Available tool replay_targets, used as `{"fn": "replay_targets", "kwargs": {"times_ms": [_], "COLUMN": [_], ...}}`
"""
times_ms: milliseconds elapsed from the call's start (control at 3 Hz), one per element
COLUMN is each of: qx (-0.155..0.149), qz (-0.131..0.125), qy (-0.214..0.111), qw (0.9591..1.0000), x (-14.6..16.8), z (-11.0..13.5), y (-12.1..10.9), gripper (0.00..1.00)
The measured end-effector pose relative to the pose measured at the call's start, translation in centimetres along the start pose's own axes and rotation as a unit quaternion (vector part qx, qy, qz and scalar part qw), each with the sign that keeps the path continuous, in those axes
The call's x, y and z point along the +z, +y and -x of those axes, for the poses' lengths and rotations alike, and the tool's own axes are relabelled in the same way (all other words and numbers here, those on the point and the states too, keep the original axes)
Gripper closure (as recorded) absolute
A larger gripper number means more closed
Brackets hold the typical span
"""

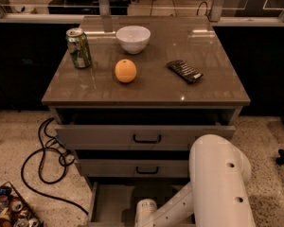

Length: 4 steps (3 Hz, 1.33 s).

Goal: Open bottom drawer

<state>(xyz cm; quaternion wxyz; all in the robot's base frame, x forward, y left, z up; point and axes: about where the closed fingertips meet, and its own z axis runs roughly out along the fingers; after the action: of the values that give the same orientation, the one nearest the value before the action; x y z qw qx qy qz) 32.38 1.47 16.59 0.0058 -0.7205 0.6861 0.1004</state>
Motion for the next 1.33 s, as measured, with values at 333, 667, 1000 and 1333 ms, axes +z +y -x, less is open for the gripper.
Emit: {"fn": "replay_targets", "kwargs": {"times_ms": [333, 667, 1000, 1333], "qx": [0.000, 0.000, 0.000, 0.000], "qz": [0.000, 0.000, 0.000, 0.000], "qy": [0.000, 0.000, 0.000, 0.000], "qw": [1.0000, 1.0000, 1.0000, 1.0000], "x": [0.00, 0.00, -0.01, -0.01], "z": [-0.09, -0.09, -0.09, -0.09], "y": [0.01, 0.02, 0.02, 0.02], "gripper": [0.00, 0.00, 0.00, 0.00]}}
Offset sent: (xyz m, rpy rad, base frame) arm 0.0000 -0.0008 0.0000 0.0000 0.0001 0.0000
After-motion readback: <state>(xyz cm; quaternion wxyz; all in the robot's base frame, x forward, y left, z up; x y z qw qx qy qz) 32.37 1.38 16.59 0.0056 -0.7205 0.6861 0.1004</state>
